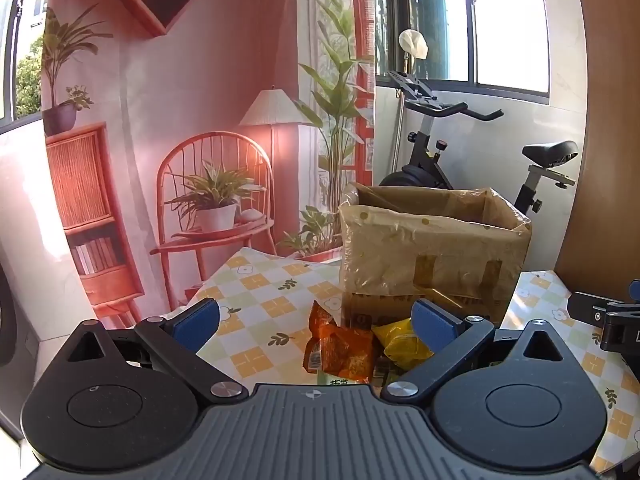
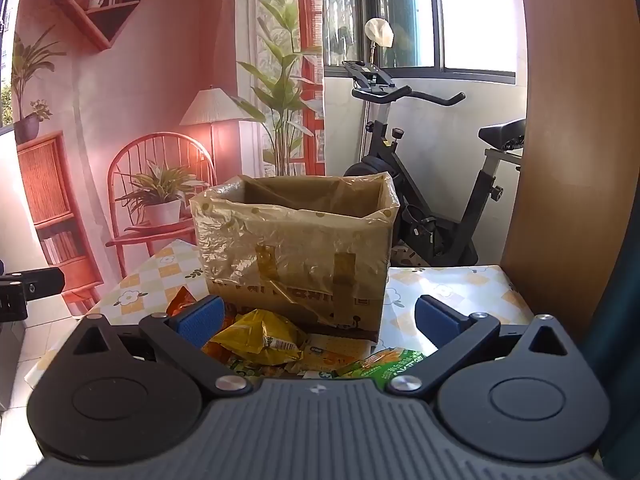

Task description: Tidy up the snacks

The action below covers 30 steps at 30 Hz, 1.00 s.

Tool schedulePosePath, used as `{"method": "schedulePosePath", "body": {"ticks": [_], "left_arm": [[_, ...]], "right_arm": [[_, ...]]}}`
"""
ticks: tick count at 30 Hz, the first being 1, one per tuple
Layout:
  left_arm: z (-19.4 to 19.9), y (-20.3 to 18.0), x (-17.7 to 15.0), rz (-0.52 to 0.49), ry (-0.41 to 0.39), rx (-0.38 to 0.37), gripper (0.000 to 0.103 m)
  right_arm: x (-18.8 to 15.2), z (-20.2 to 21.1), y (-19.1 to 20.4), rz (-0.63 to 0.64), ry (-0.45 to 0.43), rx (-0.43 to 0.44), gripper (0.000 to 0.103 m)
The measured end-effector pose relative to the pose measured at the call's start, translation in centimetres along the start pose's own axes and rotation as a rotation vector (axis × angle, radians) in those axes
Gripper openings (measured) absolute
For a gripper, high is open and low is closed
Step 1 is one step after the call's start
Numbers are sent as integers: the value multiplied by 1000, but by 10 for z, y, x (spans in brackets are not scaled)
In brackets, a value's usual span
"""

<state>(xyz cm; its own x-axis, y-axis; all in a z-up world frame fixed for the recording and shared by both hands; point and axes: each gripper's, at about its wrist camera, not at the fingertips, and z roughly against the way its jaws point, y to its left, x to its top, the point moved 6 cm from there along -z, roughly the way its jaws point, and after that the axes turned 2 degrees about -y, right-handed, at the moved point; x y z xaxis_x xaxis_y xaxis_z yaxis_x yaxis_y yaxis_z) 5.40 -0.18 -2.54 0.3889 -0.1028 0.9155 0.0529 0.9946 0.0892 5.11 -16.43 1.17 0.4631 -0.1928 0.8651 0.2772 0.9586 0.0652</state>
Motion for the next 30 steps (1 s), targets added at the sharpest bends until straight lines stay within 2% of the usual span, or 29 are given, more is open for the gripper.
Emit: {"method": "schedulePosePath", "body": {"ticks": [6, 13, 30], "left_arm": [[1, 7, -1, 32, -14, -11, 103], [1, 7, 4, 42, -17, 26, 103], [2, 3, 3, 20, -26, 6, 103]], "right_arm": [[1, 0, 0, 1, -1, -1, 103], [2, 0, -4, 5, -3, -3, 103], [1, 4, -8, -11, -7, -21, 103]]}}
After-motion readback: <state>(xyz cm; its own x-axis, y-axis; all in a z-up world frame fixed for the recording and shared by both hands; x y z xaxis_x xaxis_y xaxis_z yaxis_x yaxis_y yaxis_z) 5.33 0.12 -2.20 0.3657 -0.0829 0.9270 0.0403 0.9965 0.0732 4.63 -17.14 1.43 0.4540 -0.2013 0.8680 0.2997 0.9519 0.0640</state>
